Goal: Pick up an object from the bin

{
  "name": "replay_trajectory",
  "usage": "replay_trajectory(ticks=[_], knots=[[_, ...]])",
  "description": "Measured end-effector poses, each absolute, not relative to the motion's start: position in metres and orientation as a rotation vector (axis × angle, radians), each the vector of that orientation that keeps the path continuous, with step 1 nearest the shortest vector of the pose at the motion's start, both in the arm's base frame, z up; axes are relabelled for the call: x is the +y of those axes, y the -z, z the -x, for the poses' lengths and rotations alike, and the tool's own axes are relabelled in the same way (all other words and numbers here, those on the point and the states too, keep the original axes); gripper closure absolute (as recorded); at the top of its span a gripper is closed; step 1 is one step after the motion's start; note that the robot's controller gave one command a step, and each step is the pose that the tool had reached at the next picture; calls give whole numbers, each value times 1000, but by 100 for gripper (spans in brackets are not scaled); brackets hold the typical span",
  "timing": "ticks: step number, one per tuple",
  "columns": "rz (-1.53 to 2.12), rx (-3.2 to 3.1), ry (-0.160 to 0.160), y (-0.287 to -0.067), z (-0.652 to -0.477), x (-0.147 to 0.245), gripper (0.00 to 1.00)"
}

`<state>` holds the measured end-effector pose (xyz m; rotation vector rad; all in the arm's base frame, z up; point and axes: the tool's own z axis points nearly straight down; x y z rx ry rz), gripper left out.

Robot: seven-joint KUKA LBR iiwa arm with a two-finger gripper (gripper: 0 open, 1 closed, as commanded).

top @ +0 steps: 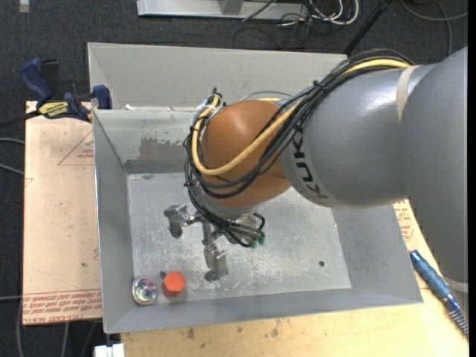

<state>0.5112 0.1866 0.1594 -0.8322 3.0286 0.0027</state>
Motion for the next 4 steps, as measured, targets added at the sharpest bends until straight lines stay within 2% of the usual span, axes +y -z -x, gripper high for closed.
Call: replay_trajectory(ticks=[1,2,3,4], knots=[[743,3054,-2,-157,-482,189,0],[1150,2918,-2,-93,-482,201,0],[1149,2922,-2,-93,-481,201,100],[1148,2919,-3,-94,-482,201,0]])
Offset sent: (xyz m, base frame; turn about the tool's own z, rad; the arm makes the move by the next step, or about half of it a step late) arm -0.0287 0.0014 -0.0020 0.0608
